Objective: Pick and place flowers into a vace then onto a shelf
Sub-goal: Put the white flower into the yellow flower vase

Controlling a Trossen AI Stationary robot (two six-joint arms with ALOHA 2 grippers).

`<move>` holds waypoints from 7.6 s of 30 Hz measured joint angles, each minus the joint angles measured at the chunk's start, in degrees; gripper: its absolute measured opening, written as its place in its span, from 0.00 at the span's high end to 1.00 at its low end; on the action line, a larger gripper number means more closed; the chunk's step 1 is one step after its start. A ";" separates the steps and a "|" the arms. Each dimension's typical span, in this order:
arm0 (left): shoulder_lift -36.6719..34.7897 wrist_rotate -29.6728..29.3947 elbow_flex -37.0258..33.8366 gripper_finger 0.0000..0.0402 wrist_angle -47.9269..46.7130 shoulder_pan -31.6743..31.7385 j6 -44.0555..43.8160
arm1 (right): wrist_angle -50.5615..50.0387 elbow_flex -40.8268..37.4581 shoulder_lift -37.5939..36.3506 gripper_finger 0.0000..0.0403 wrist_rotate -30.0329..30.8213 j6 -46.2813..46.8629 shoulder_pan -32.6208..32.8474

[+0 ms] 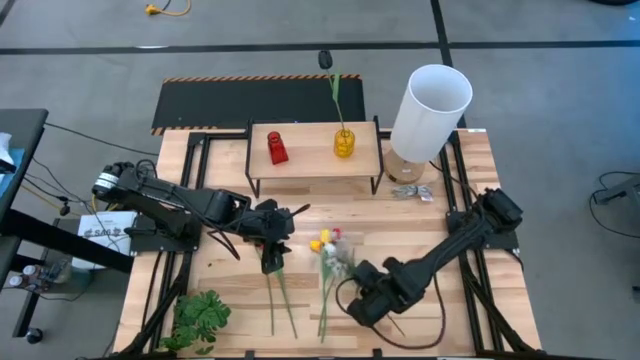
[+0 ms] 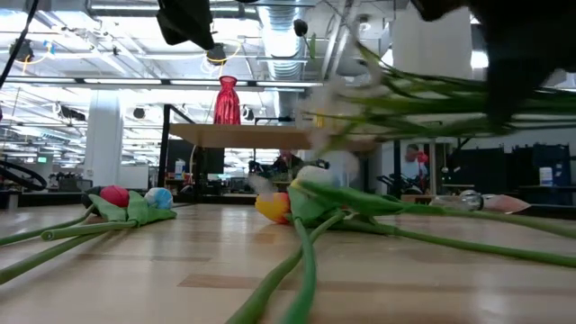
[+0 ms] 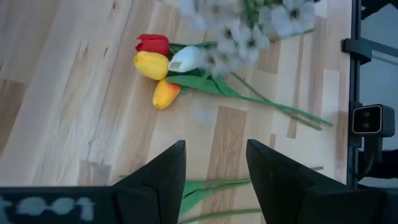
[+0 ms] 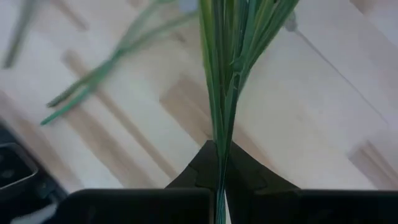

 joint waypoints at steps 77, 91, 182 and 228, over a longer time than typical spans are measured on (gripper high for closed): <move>-16.77 -9.30 4.39 0.61 7.31 -3.79 4.61 | 6.69 14.05 -22.63 1.00 14.00 -45.20 -23.36; -16.77 -15.75 4.39 0.61 12.83 -3.75 6.03 | 32.40 14.05 -27.25 1.00 20.55 -70.38 -29.66; -20.05 -29.61 4.35 0.61 8.71 -3.64 8.24 | 19.52 13.40 -12.45 1.00 51.94 -37.93 -47.26; -20.02 -28.37 4.39 0.61 8.41 -3.64 6.99 | 20.76 12.53 -6.80 0.84 52.73 -31.90 -46.40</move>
